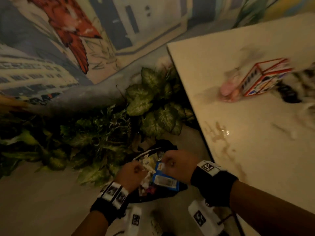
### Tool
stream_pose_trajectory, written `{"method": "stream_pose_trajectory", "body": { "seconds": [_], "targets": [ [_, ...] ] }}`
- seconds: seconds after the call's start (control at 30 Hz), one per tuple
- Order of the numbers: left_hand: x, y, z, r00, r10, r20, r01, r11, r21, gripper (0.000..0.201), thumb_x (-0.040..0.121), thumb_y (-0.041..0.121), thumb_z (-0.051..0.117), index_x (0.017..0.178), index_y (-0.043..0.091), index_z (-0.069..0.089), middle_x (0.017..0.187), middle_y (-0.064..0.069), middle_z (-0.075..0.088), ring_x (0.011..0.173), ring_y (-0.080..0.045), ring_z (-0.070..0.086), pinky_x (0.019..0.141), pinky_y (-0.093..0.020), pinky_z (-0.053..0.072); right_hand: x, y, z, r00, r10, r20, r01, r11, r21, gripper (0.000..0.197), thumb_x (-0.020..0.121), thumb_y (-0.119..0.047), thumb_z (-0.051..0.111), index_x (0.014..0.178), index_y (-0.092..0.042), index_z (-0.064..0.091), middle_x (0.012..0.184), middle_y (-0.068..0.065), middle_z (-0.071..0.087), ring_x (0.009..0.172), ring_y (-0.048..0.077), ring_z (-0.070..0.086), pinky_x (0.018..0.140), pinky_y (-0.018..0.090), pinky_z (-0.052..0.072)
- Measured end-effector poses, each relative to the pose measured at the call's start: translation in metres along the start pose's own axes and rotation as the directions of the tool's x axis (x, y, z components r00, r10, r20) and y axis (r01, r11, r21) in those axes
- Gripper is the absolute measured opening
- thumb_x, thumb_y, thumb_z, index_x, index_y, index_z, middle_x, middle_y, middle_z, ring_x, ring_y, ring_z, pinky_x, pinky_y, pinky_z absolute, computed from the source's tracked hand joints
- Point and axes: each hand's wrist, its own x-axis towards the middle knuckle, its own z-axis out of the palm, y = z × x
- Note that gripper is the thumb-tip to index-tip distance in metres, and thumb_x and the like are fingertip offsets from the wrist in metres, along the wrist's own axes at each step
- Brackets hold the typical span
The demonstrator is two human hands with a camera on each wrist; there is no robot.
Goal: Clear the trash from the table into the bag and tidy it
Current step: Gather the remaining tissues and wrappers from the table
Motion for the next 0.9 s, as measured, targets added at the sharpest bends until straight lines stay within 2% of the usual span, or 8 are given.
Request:
{"method": "stream_pose_trajectory", "body": {
  "seconds": [0.1, 0.2, 0.27, 0.33, 0.43, 0.57, 0.73, 0.9],
  "targets": [
    [-0.016, 0.042, -0.015, 0.993, 0.057, -0.102, -0.06, 0.998, -0.03, 0.01, 0.082, 0.018, 0.071, 0.078, 0.022, 0.062, 0.082, 0.001, 0.067, 0.075, -0.011, 0.062, 0.065, -0.021, 0.047, -0.052, 0.009, -0.045, 0.993, -0.112, -0.033, 0.114, 0.993, 0.043, 0.026, 0.088, -0.034, 0.058, 0.111, -0.022, 0.059, 0.102, -0.007, 0.06, 0.094, 0.014, 0.058, 0.082, 0.028, 0.049],
    [-0.031, 0.088, -0.018, 0.977, 0.078, -0.2, -0.098, 0.991, -0.093, 0.009, 0.082, 0.015, 0.071, 0.08, 0.022, 0.065, 0.08, 0.001, 0.068, 0.068, -0.011, 0.062, 0.06, -0.022, 0.046, -0.099, 0.038, -0.081, 0.989, -0.132, -0.07, 0.138, 0.986, 0.094, 0.023, 0.085, -0.035, 0.063, 0.105, -0.024, 0.062, 0.085, -0.016, 0.057, 0.077, 0.008, 0.054, 0.071, 0.023, 0.046],
    [-0.044, 0.123, -0.014, 0.965, 0.082, -0.248, -0.111, 0.988, -0.104, 0.006, 0.082, 0.015, 0.07, 0.083, 0.02, 0.066, 0.08, 0.001, 0.068, 0.071, -0.012, 0.063, 0.058, -0.02, 0.046, -0.125, 0.067, -0.101, 0.99, -0.132, -0.041, 0.136, 0.985, 0.105, 0.022, 0.084, -0.034, 0.065, 0.103, -0.024, 0.063, 0.091, -0.012, 0.063, 0.075, 0.005, 0.054, 0.07, 0.02, 0.045],
    [-0.052, 0.159, -0.005, 0.955, 0.093, -0.28, -0.128, 0.986, -0.108, 0.006, 0.083, 0.014, 0.07, 0.084, 0.019, 0.067, 0.08, 0.001, 0.069, 0.073, -0.013, 0.064, 0.058, -0.02, 0.046, -0.146, 0.104, -0.119, 0.991, -0.13, -0.013, 0.13, 0.989, 0.073, 0.02, 0.084, -0.034, 0.065, 0.103, -0.025, 0.063, 0.101, -0.009, 0.066, 0.081, 0.009, 0.059, 0.076, 0.023, 0.048],
    [-0.054, 0.21, 0.017, 0.945, 0.133, -0.299, -0.154, 0.987, -0.045, 0.008, 0.082, 0.017, 0.07, 0.082, 0.023, 0.065, 0.08, 0.005, 0.068, 0.076, -0.012, 0.064, 0.061, -0.019, 0.046, -0.174, 0.163, -0.149, 0.997, -0.07, -0.035, 0.069, 0.997, -0.019, 0.021, 0.085, -0.035, 0.063, 0.104, -0.026, 0.062, 0.103, -0.01, 0.066, 0.083, 0.009, 0.058, 0.077, 0.022, 0.047],
    [-0.049, 0.274, 0.061, 0.947, 0.225, -0.227, -0.225, 0.974, 0.025, 0.007, 0.083, 0.02, 0.07, 0.085, 0.021, 0.064, 0.081, 0.005, 0.066, 0.076, -0.014, 0.063, 0.07, -0.026, 0.05, -0.2, 0.235, -0.192, 0.991, 0.055, -0.12, -0.072, 0.988, -0.139, 0.022, 0.085, -0.034, 0.063, 0.105, -0.024, 0.063, 0.105, -0.008, 0.066, 0.081, 0.005, 0.052, 0.075, 0.018, 0.04],
    [-0.027, 0.336, 0.109, 0.944, 0.318, -0.087, -0.313, 0.947, 0.074, 0.018, 0.081, 0.024, 0.072, 0.095, 0.019, 0.063, 0.092, 0.005, 0.062, 0.074, -0.017, 0.06, 0.076, -0.028, 0.05, -0.213, 0.284, -0.235, 0.944, 0.207, -0.257, -0.246, 0.96, -0.131, 0.019, 0.085, -0.034, 0.064, 0.1, -0.024, 0.062, 0.1, -0.007, 0.066, 0.09, 0.011, 0.059, 0.077, 0.021, 0.043],
    [-0.001, 0.384, 0.144, 0.955, 0.295, 0.018, -0.292, 0.937, 0.193, 0.042, 0.081, 0.032, 0.07, 0.118, 0.021, 0.054, 0.111, 0.0, 0.054, 0.094, -0.019, 0.057, 0.083, -0.027, 0.045, -0.221, 0.311, -0.261, 0.892, 0.26, -0.37, -0.326, 0.937, -0.127, 0.024, 0.083, -0.033, 0.066, 0.104, -0.021, 0.061, 0.106, -0.003, 0.064, 0.084, 0.01, 0.052, 0.074, 0.02, 0.037]
  ]
}}
